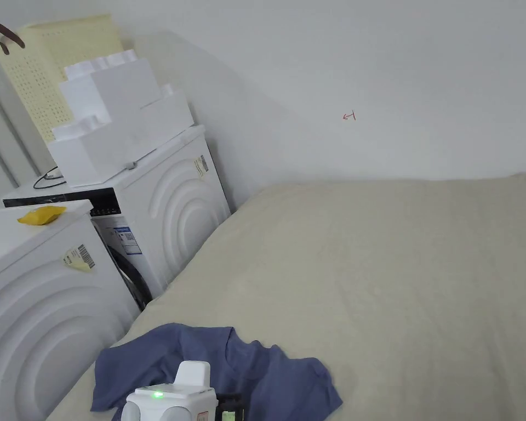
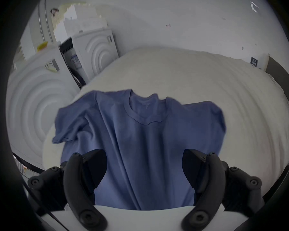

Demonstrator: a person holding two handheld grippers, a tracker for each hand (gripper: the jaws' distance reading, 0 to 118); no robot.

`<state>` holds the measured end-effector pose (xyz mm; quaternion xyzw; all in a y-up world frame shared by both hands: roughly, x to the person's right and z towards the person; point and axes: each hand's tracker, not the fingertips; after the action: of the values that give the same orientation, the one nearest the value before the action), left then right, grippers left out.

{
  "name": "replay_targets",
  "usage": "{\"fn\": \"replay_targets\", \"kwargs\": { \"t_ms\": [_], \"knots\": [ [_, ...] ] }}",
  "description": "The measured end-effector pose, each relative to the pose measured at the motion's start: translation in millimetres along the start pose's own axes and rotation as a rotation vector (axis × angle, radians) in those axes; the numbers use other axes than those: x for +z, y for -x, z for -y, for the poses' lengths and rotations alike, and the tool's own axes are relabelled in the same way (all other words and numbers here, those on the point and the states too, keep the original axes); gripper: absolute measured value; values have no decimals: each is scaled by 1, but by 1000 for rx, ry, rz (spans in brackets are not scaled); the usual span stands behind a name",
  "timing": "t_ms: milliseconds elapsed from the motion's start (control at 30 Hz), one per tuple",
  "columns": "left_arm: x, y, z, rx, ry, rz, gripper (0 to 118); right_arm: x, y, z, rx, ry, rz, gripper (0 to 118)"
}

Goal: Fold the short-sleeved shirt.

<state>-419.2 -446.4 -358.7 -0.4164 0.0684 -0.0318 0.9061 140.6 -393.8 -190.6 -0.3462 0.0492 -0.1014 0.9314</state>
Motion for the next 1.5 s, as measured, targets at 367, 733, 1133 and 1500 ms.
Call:
{"fn": "replay_targets", "kwargs": {
  "t_ms": [367, 733, 1133, 1500],
  "knots": [
    [-42, -13, 10, 60, 45, 2, 86, -27, 3, 5, 8, 105, 57, 1],
    [-50, 4, 7, 113, 3, 15, 0, -32, 2, 15, -13, 151, 32, 1],
    [116, 50, -114, 138, -431, -3, 0, -11, -12, 12, -96, 93, -35, 1],
    [167, -42, -204, -76, -606, 149, 0, 6, -44, 26, -181, 32, -39, 1]
  ]
}}
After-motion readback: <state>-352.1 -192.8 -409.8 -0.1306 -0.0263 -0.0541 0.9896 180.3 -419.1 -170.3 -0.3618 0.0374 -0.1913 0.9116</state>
